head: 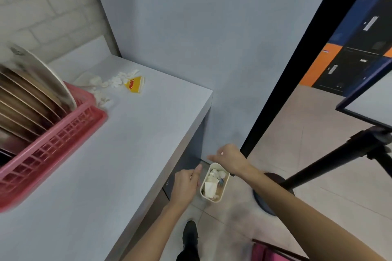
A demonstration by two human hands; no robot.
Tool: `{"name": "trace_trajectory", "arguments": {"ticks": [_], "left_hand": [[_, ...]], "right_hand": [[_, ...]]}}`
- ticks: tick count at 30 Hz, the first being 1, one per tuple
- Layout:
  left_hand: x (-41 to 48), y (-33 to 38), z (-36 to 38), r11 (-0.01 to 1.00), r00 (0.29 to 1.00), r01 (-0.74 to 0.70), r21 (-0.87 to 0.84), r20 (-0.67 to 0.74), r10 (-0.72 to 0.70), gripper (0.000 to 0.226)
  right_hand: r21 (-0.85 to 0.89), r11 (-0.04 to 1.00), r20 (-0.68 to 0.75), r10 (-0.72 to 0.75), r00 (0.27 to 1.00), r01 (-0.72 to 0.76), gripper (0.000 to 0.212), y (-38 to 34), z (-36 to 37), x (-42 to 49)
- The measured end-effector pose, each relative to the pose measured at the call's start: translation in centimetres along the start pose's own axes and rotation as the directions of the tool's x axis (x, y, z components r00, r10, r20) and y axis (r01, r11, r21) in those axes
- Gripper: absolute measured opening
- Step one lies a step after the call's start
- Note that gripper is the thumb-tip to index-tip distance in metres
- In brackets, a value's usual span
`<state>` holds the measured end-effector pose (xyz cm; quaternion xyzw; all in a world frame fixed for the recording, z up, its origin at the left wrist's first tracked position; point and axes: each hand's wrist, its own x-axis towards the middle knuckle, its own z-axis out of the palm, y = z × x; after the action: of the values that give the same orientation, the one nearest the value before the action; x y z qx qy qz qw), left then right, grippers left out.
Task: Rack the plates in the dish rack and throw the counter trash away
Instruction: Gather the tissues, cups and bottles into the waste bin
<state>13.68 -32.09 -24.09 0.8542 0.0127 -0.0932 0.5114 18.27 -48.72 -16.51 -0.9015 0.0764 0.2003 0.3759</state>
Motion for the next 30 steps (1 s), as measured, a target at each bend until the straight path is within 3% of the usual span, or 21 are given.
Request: {"name": "trace_trajectory", "arguments": {"ticks": [6, 12, 22, 27, 30], "left_hand": [[-0.1, -0.1, 0.0, 0.991, 0.99, 0.132, 0.0, 0.058, -0.132, 0.058], [0.8, -1.7, 1.7, 0.954, 0.934, 0.293, 0.069, 0.191, -0.301, 0.056], [7.0, -9.0, 9.3, 0.914, 0.88, 0.319, 0.249, 0.281, -0.383, 0.057], [10.8, -16.2, 14.6, 0.878, 0.778, 0.388, 0.279, 0.412, -0.475, 0.029], [13.8, -20.7, 17.8, 0.864, 0.767, 0.394, 0.313, 0.406, -0.497, 0.021]], "right_hand": [[0.128, 0.988, -0.021, 0.086, 0.996, -0.082, 0.041, 3.5, 1.7, -1.4], [0.196, 0.95, 0.04, 0.24, 0.97, -0.243, 0.056, 7.5, 5.0, -1.1], [0.292, 0.836, 0.02, 0.481, 0.877, -0.465, 0.055, 16.7, 10.6, 2.9], [0.301, 0.77, 0.108, 0.558, 0.823, -0.562, 0.03, 22.9, 14.5, 6.6], [0.363, 0.722, 0.139, 0.583, 0.8, -0.589, 0.031, 26.5, 16.0, 11.3]]}}
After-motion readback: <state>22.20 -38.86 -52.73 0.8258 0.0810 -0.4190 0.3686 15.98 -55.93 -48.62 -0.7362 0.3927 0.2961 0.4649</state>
